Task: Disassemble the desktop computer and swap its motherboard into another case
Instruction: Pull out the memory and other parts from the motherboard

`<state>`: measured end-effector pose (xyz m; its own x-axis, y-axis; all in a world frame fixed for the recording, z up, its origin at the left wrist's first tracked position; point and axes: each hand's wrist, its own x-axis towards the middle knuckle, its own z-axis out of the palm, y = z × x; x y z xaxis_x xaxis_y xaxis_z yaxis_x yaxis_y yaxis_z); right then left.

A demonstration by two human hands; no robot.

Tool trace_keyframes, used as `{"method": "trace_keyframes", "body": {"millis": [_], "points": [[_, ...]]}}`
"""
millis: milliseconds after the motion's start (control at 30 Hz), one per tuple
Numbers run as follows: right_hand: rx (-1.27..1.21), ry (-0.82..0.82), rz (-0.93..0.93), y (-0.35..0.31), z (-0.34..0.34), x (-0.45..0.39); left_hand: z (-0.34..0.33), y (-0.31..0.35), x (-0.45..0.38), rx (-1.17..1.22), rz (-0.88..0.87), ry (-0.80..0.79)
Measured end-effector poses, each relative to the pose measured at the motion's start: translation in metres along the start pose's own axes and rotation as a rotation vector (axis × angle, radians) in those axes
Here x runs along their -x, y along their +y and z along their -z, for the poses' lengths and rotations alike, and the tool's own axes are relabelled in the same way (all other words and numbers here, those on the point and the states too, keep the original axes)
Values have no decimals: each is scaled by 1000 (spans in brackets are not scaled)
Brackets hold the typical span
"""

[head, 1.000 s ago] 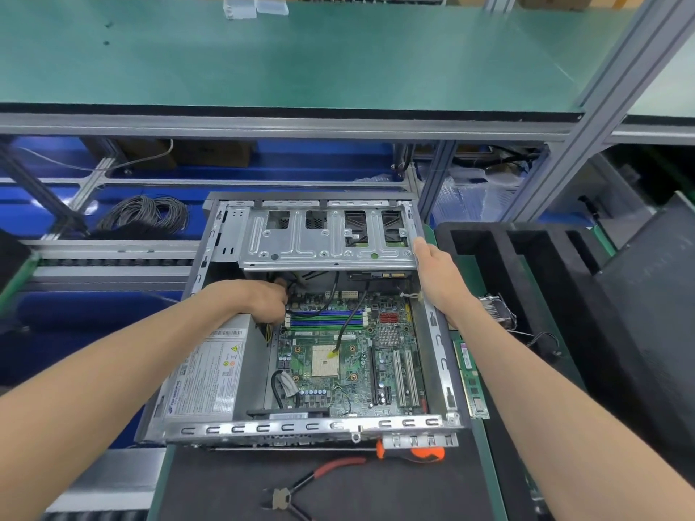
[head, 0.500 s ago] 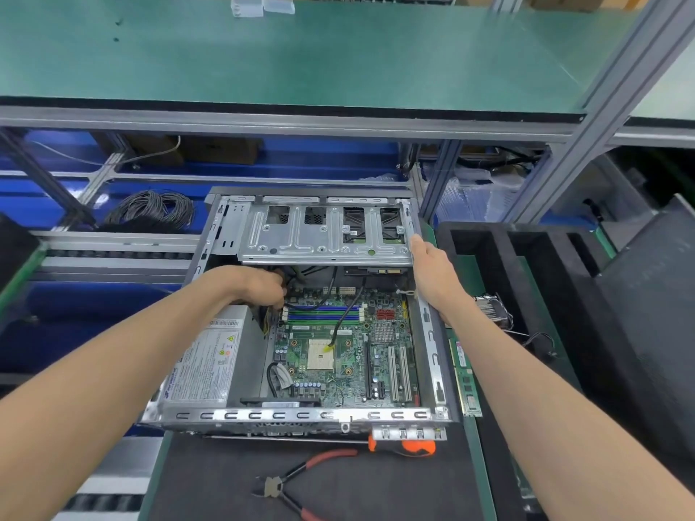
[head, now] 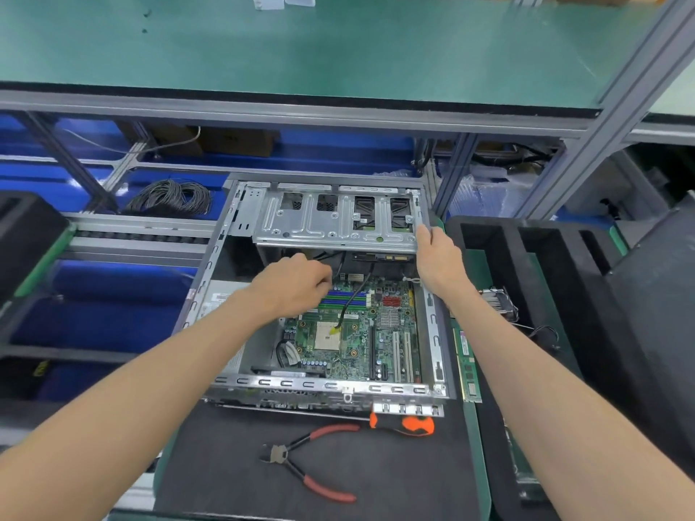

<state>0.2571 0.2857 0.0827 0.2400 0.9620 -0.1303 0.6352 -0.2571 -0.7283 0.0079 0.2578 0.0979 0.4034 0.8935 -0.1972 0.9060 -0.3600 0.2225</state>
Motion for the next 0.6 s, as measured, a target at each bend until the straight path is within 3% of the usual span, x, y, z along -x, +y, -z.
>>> {"method": "trace_keyframes", "body": {"millis": [133, 300, 367, 600], "points": [[57, 4, 35, -6, 2, 6, -11, 22, 24, 142, -70, -11], [120, -28, 20, -8, 3, 23, -25, 36, 48, 438, -3, -354], [124, -36, 21, -7, 5, 33, -28, 36, 52, 450, 6, -404], [149, -47, 31, -1, 9, 76, -30, 41, 54, 258, -17, -132]]}}
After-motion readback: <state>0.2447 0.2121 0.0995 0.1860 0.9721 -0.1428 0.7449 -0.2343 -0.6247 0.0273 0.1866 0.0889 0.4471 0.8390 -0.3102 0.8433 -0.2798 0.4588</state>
